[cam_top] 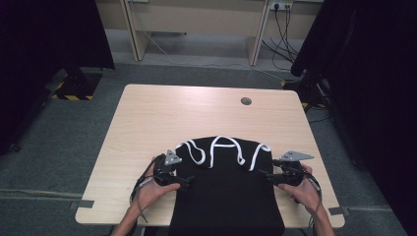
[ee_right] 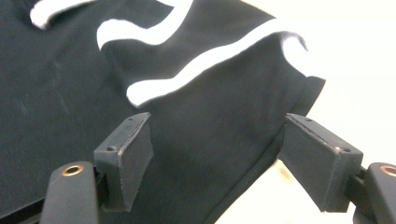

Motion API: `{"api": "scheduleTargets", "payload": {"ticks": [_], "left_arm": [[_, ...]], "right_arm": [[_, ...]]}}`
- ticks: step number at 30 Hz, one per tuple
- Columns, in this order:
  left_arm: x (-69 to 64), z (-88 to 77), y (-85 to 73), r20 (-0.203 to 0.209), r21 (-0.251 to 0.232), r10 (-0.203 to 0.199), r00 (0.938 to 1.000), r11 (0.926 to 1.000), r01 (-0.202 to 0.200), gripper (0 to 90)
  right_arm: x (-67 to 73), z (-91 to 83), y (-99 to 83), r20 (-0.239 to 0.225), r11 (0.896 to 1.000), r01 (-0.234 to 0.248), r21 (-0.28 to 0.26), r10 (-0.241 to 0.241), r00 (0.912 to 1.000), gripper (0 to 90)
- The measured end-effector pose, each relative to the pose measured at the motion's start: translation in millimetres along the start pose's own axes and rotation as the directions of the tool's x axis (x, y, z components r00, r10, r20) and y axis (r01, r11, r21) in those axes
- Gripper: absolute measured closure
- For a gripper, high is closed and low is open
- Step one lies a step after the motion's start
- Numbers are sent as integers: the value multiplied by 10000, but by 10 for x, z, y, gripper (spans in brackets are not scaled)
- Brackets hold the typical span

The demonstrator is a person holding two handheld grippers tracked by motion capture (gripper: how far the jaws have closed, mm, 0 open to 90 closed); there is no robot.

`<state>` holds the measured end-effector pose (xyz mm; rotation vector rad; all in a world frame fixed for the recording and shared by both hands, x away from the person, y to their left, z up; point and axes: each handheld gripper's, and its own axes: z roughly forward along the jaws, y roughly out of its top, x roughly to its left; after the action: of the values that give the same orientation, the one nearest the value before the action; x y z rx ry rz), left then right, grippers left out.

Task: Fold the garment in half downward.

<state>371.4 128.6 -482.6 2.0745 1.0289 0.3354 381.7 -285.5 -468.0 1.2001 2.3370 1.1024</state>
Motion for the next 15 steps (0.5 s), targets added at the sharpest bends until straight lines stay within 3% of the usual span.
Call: {"api": "scheduleTargets", "payload": {"ticks": [3,7,15], "left_arm": [[30,-23,79,-84,-165,61,9999,9998,-62,26],[114,-41,224,-157,-481,-179,9997,9987,171,26],[327,157,531,28,-139,-621,9981,9980,621,27]], "right_arm": [[-45,-6,80,-30,9999,108,-59,-108,9999,239],[-132,24,200,-91,9999,-29,-96,28,10000,220],[-272,200,446,26,9999,-74,71,74,10000,193]]}}
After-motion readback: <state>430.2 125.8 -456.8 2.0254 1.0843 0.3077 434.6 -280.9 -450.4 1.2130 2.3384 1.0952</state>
